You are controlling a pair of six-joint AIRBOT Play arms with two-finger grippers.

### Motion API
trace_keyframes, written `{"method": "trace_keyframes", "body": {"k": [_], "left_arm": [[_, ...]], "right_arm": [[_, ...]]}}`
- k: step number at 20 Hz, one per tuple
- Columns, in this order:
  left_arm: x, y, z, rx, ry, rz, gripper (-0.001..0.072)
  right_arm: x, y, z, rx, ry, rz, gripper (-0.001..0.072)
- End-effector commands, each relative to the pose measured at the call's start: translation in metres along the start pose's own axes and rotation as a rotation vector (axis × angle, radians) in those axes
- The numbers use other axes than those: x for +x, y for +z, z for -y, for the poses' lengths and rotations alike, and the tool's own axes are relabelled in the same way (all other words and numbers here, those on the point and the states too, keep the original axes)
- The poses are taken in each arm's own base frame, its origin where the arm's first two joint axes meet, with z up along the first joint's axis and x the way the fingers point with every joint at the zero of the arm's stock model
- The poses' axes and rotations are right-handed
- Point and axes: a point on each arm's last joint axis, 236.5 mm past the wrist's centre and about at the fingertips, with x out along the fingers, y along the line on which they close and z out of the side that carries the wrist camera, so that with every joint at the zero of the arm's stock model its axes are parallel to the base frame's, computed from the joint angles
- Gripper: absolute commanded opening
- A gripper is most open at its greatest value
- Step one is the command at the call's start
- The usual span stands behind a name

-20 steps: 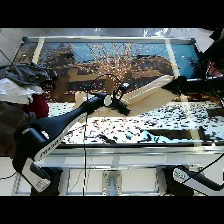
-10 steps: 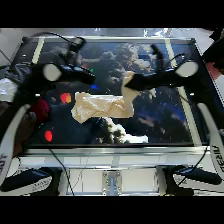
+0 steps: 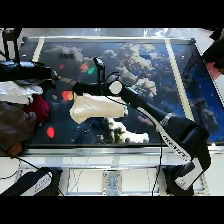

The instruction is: Fold the shirts.

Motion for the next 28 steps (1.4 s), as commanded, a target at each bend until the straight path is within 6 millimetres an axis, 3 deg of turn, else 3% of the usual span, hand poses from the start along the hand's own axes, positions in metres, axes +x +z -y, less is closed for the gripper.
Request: {"method": "trace_keyframes", "body": {"k": [1,3,5,7,9,11,13,16,18,22,26,27,28], "left_arm": [[-0.001,-0.014,-0.004,-0.015,0.0,-0.045,0.0014],[-0.001,-0.014,-0.004,-0.015,0.0,-0.044,0.0014],[-0.001,-0.014,-0.004,-0.015,0.0,-0.045,0.0014],[0.0,-0.014,-0.003,-0.019,-0.004,-0.045,0.0014],[0.001,-0.012,-0.003,-0.025,-0.007,-0.039,0.0014],[0.006,-0.014,-0.003,-0.028,-0.011,-0.048,0.0014],[0.012,-0.017,-0.004,-0.034,-0.013,-0.064,0.0014],[0.023,-0.023,-0.006,-0.084,-0.016,-0.091,0.0015],[0.028,-0.026,-0.006,-0.09,-0.02,-0.104,0.0014],[0.029,-0.026,-0.006,-0.09,-0.02,-0.107,0.0014],[0.029,-0.026,-0.006,-0.09,-0.021,-0.107,0.0014],[0.029,-0.027,-0.006,-0.09,-0.022,-0.111,0.0014],[0.028,-0.029,-0.005,-0.09,-0.025,-0.118,0.0014]], "right_arm": [[-0.015,-0.007,0.019,-0.072,-0.042,-0.134,0.0593],[-0.065,-0.017,0.079,-0.145,-0.189,-0.332,0.0582],[-0.137,-0.031,0.163,-0.141,-0.433,-0.539,0.0581],[-0.198,-0.038,0.228,-0.074,-0.61,-0.647,0.0582],[-0.215,-0.035,0.264,0.04,-0.635,-0.598,0.0582],[-0.21,-0.028,0.285,0.174,-0.625,-0.494,0.0583],[-0.183,-0.025,0.28,0.329,-0.502,-0.407,0.0582],[-0.139,-0.04,0.255,0.462,-0.262,-0.428,0.0582],[-0.118,-0.052,0.251,0.507,-0.167,-0.449,0.0584],[-0.095,-0.084,0.259,0.552,-0.149,-0.521,0.0606],[-0.075,-0.098,0.232,0.484,-0.1,-0.564,0.0585],[-0.069,-0.099,0.22,0.46,-0.062,-0.566,0.0466],[-0.063,-0.096,0.203,0.444,-0.008,-0.56,0.0264]]}}
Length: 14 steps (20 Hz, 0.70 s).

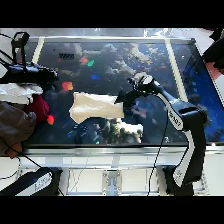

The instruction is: Fold the shirts.

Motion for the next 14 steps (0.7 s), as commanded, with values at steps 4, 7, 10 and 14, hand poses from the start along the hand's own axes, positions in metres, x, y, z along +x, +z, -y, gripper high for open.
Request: {"method": "trace_keyframes", "body": {"k": [4,7,10,14], "left_arm": [[0.0,-0.01,0.003,0.0,-0.012,-0.042,0.0015],[0.0,-0.01,0.003,0.0,-0.012,-0.043,0.0014],[0.0,-0.01,0.003,0.0,-0.012,-0.043,0.0014],[0.0,-0.01,0.003,-0.001,-0.012,-0.044,0.0014]], "right_arm": [[-0.011,-0.012,-0.087,-0.227,0.189,-0.029,0.0011],[-0.077,0.005,-0.054,-0.293,-0.054,0.034,0.0011],[-0.178,0.004,0.023,-0.171,-0.36,0.093,0.0011],[-0.316,-0.026,0.09,0.032,-0.528,0.253,0.0011]]}}
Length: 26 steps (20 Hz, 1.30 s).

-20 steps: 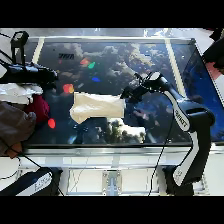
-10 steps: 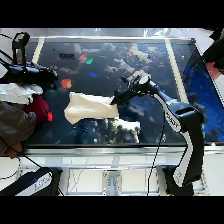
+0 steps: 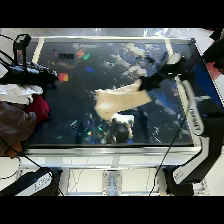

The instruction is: Fold the shirts.

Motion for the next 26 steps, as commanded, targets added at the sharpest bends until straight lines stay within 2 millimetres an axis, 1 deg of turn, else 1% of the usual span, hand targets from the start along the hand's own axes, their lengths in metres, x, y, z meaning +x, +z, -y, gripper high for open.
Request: {"method": "trace_keyframes", "body": {"k": [1,2,4,5,6,7,8,9,10,12,13,15,17,18,19,20,21,22,24,25,26], "left_arm": [[0.0,0.0,0.0,0.0,-0.001,-0.001,0.0014],[0.0,0.0,0.0,0.0,-0.001,-0.001,0.0014],[0.0,0.0,0.0,0.0,-0.001,-0.001,0.0014],[0.0,0.0,0.0,0.0,-0.001,-0.001,0.0015],[0.0,0.0,0.0,0.0,-0.001,-0.001,0.0015],[0.0,0.0,0.0,-0.004,-0.001,-0.001,0.0014],[0.0,0.0,0.0,-0.017,-0.001,-0.001,0.0014],[0.0,0.0,0.0,-0.026,-0.001,-0.001,0.0014],[0.0,0.0,0.0,-0.026,-0.001,-0.001,0.0014],[0.0,0.0,0.0,-0.026,-0.001,-0.001,0.0015],[0.0,0.0,0.0,-0.026,0.0,-0.001,0.0014],[0.0,0.0,0.0,-0.026,-0.001,-0.001,0.0014],[0.0,0.0,0.0,-0.026,-0.001,-0.001,0.0014],[0.0,0.0,0.0,-0.026,-0.001,-0.001,0.0014],[0.0,0.0,0.0,-0.026,-0.001,-0.001,0.0014],[0.0,0.0,0.0,-0.026,-0.001,0.0,0.0014],[0.0,0.0,0.0,-0.026,0.0,-0.001,0.0014],[0.0,0.0,0.0,-0.026,-0.001,-0.001,0.0014],[0.0,0.0,0.0,-0.026,-0.001,0.0,0.0014],[0.0,0.0,0.0,-0.026,-0.001,-0.001,0.0014],[0.0,0.0,0.0,-0.026,-0.001,-0.001,0.0014]], "right_arm": [[-0.103,-0.033,0.105,0.206,-0.234,0.092,0.0011],[-0.128,-0.044,0.127,0.263,-0.273,0.125,0.001],[-0.176,-0.08,0.174,0.396,-0.354,0.177,0.0011],[-0.193,-0.099,0.192,0.46,-0.382,0.201,0.0011],[-0.208,-0.12,0.209,0.526,-0.402,0.219,0.001],[-0.218,-0.145,0.224,0.597,-0.412,0.229,0.001],[-0.222,-0.17,0.237,0.668,-0.414,0.235,0.001],[-0.222,-0.194,0.247,0.734,-0.417,0.234,0.0011],[-0.217,-0.218,0.254,0.795,-0.416,0.236,0.001],[-0.196,-0.264,0.264,0.909,-0.405,0.249,0.0011],[-0.18,-0.287,0.264,0.965,-0.395,0.248,0.0011],[-0.143,-0.325,0.258,1.059,-0.364,0.233,0.0011],[-0.11,-0.351,0.246,1.121,-0.328,0.208,0.0012],[-0.1,-0.356,0.238,1.129,-0.312,0.195,0.0064],[-0.097,-0.358,0.23,1.131,-0.295,0.185,0.0242],[-0.101,-0.352,0.219,1.126,-0.263,0.194,0.042],[-0.109,-0.341,0.209,1.116,-0.226,0.221,0.0445],[-0.124,-0.323,0.195,1.095,-0.174,0.278,0.0445],[-0.163,-0.272,0.166,0.999,-0.066,0.464,0.0437],[-0.185,-0.241,0.144,0.913,0.003,0.575,0.0366],[-0.202,-0.213,0.117,0.783,0.059,0.662,0.0159]]}}
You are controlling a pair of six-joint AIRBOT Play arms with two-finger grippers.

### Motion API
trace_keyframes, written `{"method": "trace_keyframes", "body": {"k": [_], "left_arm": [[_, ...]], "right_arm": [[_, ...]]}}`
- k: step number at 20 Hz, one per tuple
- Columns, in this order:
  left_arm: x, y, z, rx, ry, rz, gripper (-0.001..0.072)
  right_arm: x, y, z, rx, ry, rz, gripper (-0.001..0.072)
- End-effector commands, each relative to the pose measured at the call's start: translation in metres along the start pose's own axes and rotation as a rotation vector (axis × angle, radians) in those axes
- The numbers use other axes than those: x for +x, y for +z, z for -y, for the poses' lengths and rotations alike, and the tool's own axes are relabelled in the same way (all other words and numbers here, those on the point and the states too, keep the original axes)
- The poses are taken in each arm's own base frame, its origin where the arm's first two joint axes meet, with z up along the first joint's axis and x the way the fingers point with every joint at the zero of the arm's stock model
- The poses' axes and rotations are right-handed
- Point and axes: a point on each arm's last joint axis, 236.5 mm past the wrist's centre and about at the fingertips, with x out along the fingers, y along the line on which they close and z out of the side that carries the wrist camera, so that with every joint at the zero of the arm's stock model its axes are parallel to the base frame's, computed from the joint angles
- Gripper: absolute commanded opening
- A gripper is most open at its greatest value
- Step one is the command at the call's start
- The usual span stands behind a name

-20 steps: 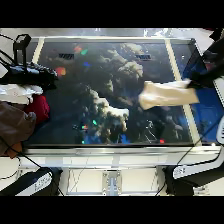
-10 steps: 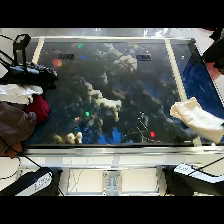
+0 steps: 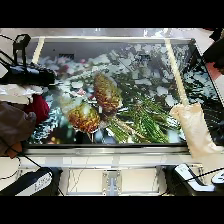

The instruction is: Fold the shirts.

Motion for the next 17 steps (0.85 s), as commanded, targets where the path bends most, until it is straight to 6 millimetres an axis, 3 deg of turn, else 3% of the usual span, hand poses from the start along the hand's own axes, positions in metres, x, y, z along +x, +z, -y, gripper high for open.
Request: {"method": "trace_keyframes", "body": {"k": [1,3,5,9,17], "left_arm": [[0.001,0.0,0.0,0.0,0.0,-0.001,0.0014],[0.001,0.0,0.0,0.0,0.0,-0.002,0.0014],[0.0,-0.008,0.002,-0.001,-0.008,-0.034,0.0015],[-0.004,-0.046,0.011,-0.001,-0.047,-0.195,0.0015],[-0.005,-0.049,0.012,0.0,-0.05,-0.208,0.0015]], "right_arm": [[-0.05,-0.009,-0.126,-0.269,0.394,0.128,0.0022],[-0.059,-0.039,-0.172,-0.546,0.506,0.134,0.0011],[-0.052,-0.066,-0.19,-0.7,0.517,0.087,0.0011],[-0.032,-0.086,-0.183,-0.795,0.423,0.001,0.0012],[-0.033,-0.088,-0.186,-0.807,0.429,0.002,0.0012]]}}
